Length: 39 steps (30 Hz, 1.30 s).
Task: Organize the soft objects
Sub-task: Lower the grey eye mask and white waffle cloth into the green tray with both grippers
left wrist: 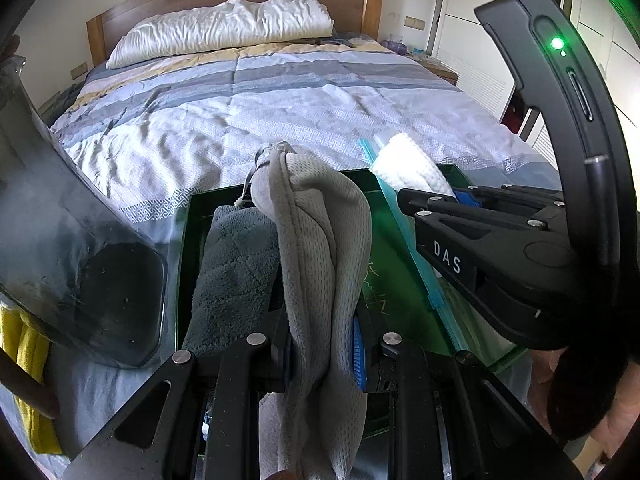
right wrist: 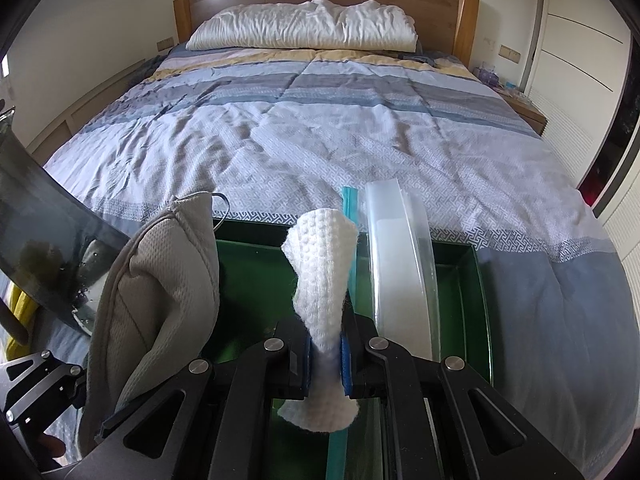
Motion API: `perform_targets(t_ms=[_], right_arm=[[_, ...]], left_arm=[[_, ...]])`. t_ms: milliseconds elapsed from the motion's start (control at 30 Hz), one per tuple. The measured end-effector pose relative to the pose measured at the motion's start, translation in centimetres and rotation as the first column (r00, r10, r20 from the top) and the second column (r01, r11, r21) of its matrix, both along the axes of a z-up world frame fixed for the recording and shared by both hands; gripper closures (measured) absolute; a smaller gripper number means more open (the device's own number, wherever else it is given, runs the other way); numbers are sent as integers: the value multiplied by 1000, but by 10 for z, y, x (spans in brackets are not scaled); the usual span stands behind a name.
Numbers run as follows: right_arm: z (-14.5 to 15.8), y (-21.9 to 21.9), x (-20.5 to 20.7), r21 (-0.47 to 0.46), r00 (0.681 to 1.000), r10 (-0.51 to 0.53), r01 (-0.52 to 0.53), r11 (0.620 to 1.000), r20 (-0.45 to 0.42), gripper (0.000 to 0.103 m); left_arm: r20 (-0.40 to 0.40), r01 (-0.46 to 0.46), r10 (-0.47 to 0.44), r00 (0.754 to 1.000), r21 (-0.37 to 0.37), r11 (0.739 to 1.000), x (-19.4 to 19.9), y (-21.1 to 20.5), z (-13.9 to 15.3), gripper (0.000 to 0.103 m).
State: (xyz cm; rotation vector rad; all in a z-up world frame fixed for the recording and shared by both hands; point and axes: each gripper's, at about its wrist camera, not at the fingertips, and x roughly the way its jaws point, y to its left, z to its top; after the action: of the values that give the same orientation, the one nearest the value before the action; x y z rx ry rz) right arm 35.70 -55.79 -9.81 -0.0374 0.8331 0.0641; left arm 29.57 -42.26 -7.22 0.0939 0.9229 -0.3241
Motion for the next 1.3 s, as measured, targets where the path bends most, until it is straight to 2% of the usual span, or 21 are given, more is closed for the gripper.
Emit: perform_targets(t_ms=[600,1300], right_arm=[[-9,-4,16,-11,1000,-9,9,1000,2,93],[-24,-13,38,-35,999,-5,4,999,-54,92]], left_arm=[[-49,-27,25,999,-49,998,15,0,-10,84],[-79,-24,18,997,-71,997,19,-5,-22,84]])
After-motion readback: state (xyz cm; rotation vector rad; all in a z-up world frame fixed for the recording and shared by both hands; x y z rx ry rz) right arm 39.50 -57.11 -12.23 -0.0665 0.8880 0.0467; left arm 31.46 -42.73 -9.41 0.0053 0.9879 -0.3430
